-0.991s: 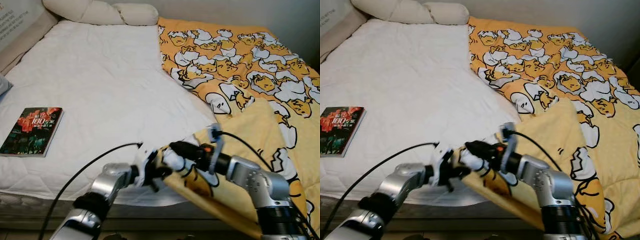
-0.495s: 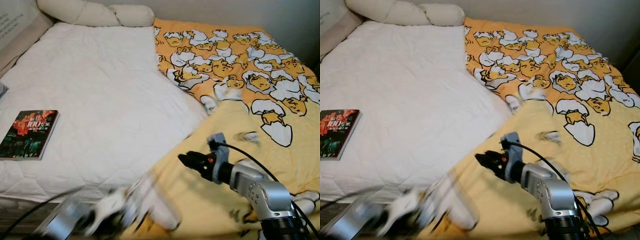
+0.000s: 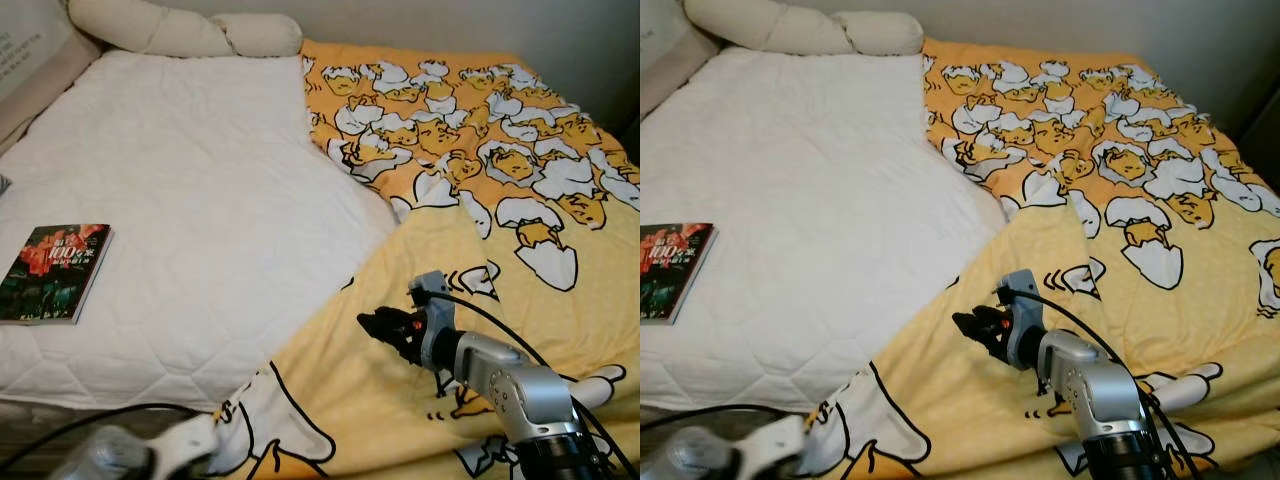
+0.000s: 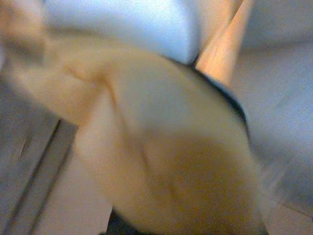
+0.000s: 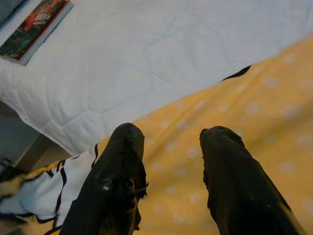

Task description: Clean up the room

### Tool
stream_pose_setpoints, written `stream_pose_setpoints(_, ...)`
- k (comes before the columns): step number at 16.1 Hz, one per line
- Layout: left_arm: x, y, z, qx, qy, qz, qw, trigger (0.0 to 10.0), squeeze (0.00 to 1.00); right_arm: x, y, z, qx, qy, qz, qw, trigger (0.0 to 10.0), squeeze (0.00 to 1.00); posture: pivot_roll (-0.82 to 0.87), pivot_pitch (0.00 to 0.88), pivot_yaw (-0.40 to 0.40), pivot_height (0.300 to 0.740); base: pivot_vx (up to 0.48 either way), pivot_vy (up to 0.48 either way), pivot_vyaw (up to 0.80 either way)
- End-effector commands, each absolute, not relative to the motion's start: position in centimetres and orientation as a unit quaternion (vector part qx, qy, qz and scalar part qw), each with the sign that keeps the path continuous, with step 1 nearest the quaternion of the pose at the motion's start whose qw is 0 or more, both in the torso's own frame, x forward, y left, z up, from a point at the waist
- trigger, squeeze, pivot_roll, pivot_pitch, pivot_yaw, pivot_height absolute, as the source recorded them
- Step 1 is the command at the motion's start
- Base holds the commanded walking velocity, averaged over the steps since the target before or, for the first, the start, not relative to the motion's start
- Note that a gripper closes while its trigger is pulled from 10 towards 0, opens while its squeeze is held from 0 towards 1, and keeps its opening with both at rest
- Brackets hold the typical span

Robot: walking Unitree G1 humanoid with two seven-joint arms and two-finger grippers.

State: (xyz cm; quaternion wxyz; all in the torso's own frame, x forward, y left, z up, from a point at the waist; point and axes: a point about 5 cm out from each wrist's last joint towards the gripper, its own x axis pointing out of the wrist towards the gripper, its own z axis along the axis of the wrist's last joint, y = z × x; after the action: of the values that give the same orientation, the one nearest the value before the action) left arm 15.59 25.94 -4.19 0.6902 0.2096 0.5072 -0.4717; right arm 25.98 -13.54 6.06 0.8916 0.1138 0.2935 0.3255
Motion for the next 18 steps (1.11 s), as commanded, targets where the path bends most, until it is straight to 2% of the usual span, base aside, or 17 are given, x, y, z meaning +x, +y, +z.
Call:
stream_pose_setpoints(1, 15.7, 28.8, -3.4, 0.221, 0.529, -0.429, 0.698, 10.0, 1.0, 26.2, -13.7, 6.0, 0.106, 0.293, 0.317, 0.896, 10.0, 0.0, 0.0, 0.0, -0.042, 0.74, 0.0, 0.0, 0.0)
stream_pose_setpoints(3, 17.3, 30.0, -2.2, 0.229, 0.508, -0.405, 0.725, 10.0, 1.0, 26.4, -13.9, 5.9, 0.104, 0.291, 0.306, 0.901, 10.0, 0.0, -0.01, 0.0, -0.041, 0.74, 0.0, 0.0, 0.0)
stream_pose_setpoints(5, 22.0, 29.9, 1.3, 0.2, 0.418, -0.377, 0.802, 10.0, 1.0, 27.2, -15.0, 5.7, 0.091, 0.29, 0.26, 0.917, 10.0, 0.0, -0.01, 0.0, -0.043, 0.74, 0.0, 0.0, 0.0)
stream_pose_setpoints(6, 23.3, 29.6, 2.3, 0.19, 0.386, -0.37, 0.823, 10.0, 1.0, 27.3, -15.2, 5.6, 0.087, 0.288, 0.25, 0.92, 10.0, 0.0, -0.01, 0.0, -0.042, 0.74, 0.0, 0.0, 0.0)
stream_pose_setpoints(7, 25.0, 29.0, 3.7, 0.173, 0.338, -0.361, 0.852, 10.0, 1.0, 27.5, -15.5, 5.7, 0.085, 0.284, 0.238, 0.925, 10.0, 0.0, -0.01, 0.0, -0.042, 0.74, 0.0, 0.0, 0.0)
stream_pose_setpoints(8, 28.1, 26.8, 5.7, 0.141, 0.241, -0.337, 0.899, 10.0, 1.0, 28.0, -16.2, 6.0, 0.08, 0.268, 0.204, 0.938, 10.0, 0.0, -0.02, 0.0, -0.041, 0.74, 0.0, 0.0, 0.0)
stream_pose_setpoints(9, 28.8, 26.2, 6.1, 0.134, 0.219, -0.33, 0.908, 10.0, 1.0, 28.2, -16.5, 6.0, 0.079, 0.264, 0.192, 0.942, 10.0, 0.0, -0.02, 0.0, -0.042, 0.74, 0.0, 0.0, 0.0)
stream_pose_setpoints(10, 30.5, 24.2, 7.1, 0.094, 0.171, -0.318, 0.928, 10.0, 1.0, 28.8, -17.7, 6.2, 0.06, 0.244, 0.132, 0.959, 10.0, 0.0, -0.03, 0.0, -0.041, 0.74, 0.0, 0.0, 0.0)
stream_pose_setpoints(11, 31.7, 22.4, 7.7, 0.061, 0.143, -0.313, 0.937, 10.0, 1.0, 29.3, -19.0, 6.3, 0.045, 0.233, 0.073, 0.969, 10.0, 0.0, -0.03, 0.0, -0.041, 0.74, 0.0, 0.0, 0.0)
stream_pose_setpoints(13, 32.9, 19.1, 7.8, 0.012, 0.129, -0.323, 0.938, 10.0, 1.0, 29.4, -20.9, 6.4, 0.017, 0.223, 0.005, 0.975, 10.0, 0.0, -0.06, 0.0, -0.034, 0.74, 0.0, 0.0, 0.0)
stream_pose_setpoints(16, 33.2, 14.2, 6.3, -0.012, 0.15, -0.349, 0.925, 10.0, 1.0, 28.5, -22.6, 6.7, 0.001, 0.213, -0.039, 0.976, 10.0, 0.0, -0.13, 0.0, -0.012, 0.74, 0.0, 0.0, 0.0)
stream_pose_setpoints(18, 33.2, 13.2, 6.1, -0.02, 0.152, -0.352, 0.923, 10.0, 1.0, 28.1, -22.6, 6.8, -0.001, 0.209, -0.031, 0.977, 10.0, 0.0, -0.16, 0.0, 0.003, 0.74, 0.0, 0.0, 0.0)
